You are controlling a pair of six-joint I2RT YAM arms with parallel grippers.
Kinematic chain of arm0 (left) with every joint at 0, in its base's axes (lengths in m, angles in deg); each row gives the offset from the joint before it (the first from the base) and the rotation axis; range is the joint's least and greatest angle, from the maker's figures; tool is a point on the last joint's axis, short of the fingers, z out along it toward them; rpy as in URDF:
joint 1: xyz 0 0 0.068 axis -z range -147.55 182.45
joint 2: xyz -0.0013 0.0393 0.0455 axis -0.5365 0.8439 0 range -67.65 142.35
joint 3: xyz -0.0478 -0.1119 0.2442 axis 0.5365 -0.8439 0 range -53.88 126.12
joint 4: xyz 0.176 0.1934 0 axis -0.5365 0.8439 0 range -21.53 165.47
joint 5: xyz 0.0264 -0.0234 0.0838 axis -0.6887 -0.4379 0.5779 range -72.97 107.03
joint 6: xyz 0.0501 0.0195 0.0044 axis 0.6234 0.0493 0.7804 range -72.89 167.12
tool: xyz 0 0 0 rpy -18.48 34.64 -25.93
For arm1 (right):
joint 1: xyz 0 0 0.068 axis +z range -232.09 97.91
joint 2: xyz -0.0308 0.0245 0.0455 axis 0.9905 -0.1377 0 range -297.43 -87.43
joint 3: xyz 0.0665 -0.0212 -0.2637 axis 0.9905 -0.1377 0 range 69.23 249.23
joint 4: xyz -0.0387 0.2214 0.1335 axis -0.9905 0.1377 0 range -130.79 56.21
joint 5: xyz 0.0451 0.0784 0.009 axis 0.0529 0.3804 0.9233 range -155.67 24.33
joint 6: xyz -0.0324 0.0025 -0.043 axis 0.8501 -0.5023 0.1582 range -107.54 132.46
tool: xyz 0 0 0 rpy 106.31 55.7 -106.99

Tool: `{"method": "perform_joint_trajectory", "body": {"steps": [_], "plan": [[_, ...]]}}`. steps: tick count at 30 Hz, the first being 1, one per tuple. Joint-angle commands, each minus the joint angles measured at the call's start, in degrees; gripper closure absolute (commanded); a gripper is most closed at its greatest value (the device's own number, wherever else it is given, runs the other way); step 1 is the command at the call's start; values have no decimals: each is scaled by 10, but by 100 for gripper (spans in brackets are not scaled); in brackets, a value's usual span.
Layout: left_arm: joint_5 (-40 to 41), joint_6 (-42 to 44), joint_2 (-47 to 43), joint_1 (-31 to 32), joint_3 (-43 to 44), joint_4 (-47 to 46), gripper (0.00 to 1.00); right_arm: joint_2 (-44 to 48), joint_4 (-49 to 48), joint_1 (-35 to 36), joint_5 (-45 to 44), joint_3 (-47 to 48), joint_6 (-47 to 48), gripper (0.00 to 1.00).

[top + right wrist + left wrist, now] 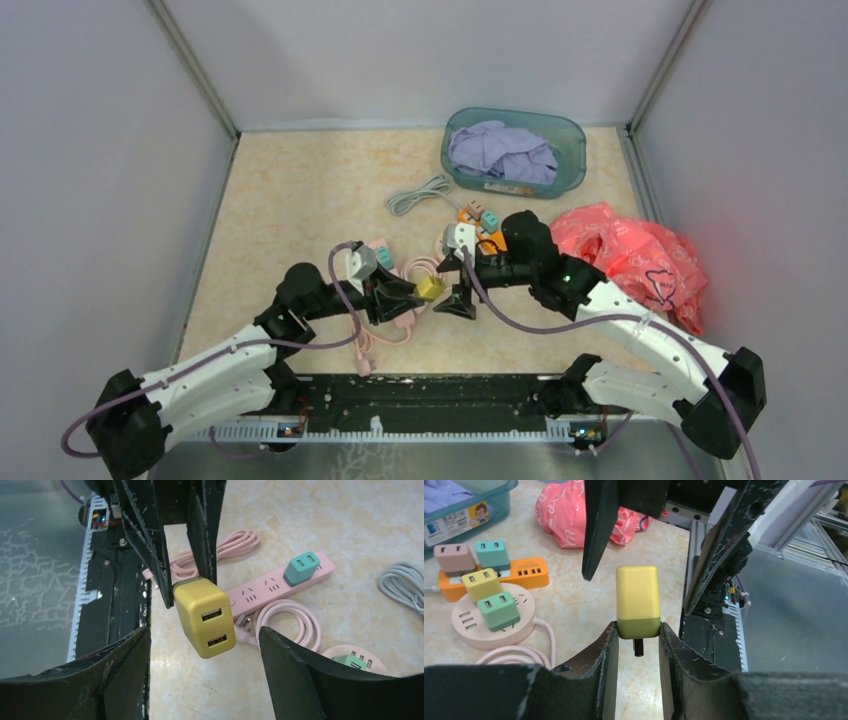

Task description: Insert the plug

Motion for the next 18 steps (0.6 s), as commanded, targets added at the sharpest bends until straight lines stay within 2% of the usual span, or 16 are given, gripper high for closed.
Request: {"method": "perform_joint_trajectory", "body": {"steps": [1,10,18], "plan": [[-72,26,0,-2,23,-12,100,-14,28,-5,77,41,58,23],[-87,35,5,-2,26,-1,100,-40,57,-5,103,62,76,36],[-91,39,7,-2,27,6,100,-50,67,-5,118,72,80,52]]}}
